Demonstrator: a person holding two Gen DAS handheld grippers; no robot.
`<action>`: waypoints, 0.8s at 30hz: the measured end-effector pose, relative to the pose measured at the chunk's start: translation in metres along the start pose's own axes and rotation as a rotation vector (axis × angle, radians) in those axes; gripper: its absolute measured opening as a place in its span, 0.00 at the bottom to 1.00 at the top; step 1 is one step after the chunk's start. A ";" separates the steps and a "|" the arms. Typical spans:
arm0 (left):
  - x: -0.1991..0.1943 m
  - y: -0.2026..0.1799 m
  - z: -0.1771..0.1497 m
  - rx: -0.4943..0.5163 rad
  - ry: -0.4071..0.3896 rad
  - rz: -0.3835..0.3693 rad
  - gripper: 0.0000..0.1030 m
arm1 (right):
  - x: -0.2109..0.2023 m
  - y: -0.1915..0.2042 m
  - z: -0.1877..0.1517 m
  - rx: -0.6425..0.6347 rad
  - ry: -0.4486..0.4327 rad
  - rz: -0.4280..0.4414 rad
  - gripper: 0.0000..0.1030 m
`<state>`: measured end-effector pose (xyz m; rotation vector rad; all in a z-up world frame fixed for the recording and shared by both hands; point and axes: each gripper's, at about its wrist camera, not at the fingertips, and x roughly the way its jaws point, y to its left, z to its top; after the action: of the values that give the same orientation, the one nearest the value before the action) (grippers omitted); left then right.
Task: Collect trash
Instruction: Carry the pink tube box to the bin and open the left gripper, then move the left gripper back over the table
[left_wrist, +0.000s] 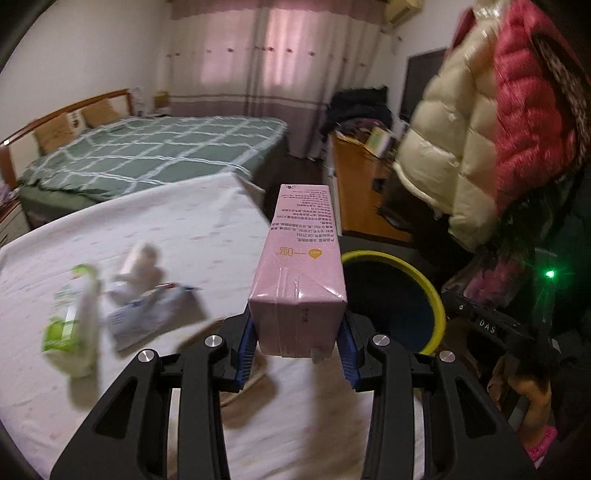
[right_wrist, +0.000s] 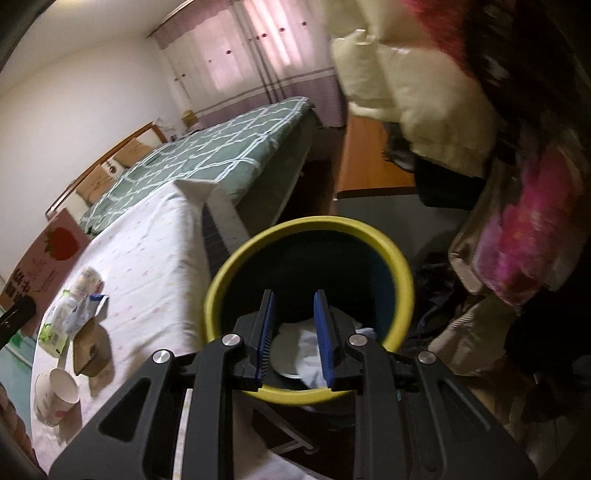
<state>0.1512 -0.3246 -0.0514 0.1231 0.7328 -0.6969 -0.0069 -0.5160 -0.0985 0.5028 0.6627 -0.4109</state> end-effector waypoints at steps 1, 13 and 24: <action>0.010 -0.006 0.000 0.008 0.010 -0.008 0.37 | -0.001 -0.008 0.000 0.013 -0.001 -0.004 0.20; 0.100 -0.092 0.015 0.102 0.113 -0.057 0.37 | -0.007 -0.054 0.000 0.078 -0.014 -0.030 0.21; 0.054 -0.090 0.018 0.102 -0.007 0.018 0.78 | -0.005 -0.053 -0.004 0.072 -0.001 -0.019 0.21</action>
<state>0.1341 -0.4290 -0.0618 0.2205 0.6884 -0.7170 -0.0391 -0.5551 -0.1147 0.5654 0.6542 -0.4543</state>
